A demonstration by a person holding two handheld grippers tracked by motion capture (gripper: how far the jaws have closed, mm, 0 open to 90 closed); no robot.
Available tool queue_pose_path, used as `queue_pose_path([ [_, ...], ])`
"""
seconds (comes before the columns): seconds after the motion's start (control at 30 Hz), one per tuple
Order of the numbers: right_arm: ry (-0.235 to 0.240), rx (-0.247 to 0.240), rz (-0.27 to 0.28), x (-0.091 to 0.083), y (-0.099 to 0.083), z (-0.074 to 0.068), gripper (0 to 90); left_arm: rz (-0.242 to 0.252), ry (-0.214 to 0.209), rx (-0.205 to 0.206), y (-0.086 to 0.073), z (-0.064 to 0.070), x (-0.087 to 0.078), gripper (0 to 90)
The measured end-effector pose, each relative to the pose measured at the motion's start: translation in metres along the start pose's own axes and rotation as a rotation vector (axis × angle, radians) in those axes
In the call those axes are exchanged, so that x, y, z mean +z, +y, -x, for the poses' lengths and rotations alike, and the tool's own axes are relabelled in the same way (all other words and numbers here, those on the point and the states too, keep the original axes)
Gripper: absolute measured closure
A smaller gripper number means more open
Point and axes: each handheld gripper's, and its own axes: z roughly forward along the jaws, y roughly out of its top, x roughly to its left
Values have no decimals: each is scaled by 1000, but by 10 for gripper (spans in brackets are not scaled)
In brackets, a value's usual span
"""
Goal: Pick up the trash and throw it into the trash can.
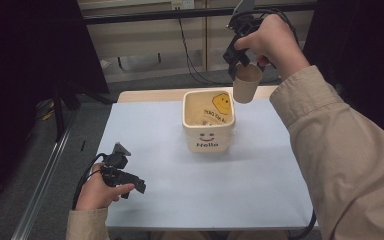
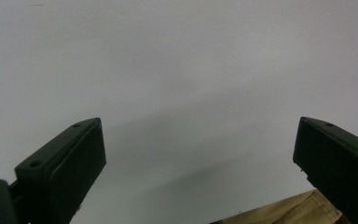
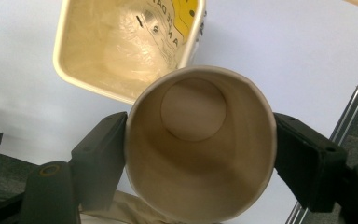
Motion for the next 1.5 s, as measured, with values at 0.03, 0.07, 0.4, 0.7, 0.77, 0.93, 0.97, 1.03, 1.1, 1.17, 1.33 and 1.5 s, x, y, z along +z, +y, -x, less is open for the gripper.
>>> queue_pose_path([
  [0.03,0,0,0,0,0,0,228,-1,0,3,0,0,0,22],
  [0.07,-1,-6,6,1,1,-2,229,-2,1,1,0,-1,0,22],
  [0.4,14,-42,9,4,14,-24,228,-2,-5,3,0,0,0,22],
  [0.7,12,-58,13,11,23,-33,228,1,-1,3,0,-1,0,22],
  [0.77,11,-63,17,13,24,-34,228,-1,2,2,0,-1,0,22],
  [0.93,7,-71,18,20,26,-36,227,1,-1,4,-1,0,0,22],
  [0.97,8,-71,13,22,26,-36,227,1,-1,4,-1,0,0,22],
  [1.03,6,-75,12,25,26,-37,227,7,2,2,-1,0,0,22],
  [1.1,9,-81,7,33,27,-38,227,12,1,-2,-1,0,-1,22],
  [1.17,10,-77,6,37,28,-39,227,16,-1,-6,-2,0,-1,22],
  [1.33,6,-81,-3,48,29,-41,227,10,-4,3,-1,-1,-2,22],
  [1.5,8,-100,-11,66,29,-46,225,7,-2,4,-1,0,-3,22],
])
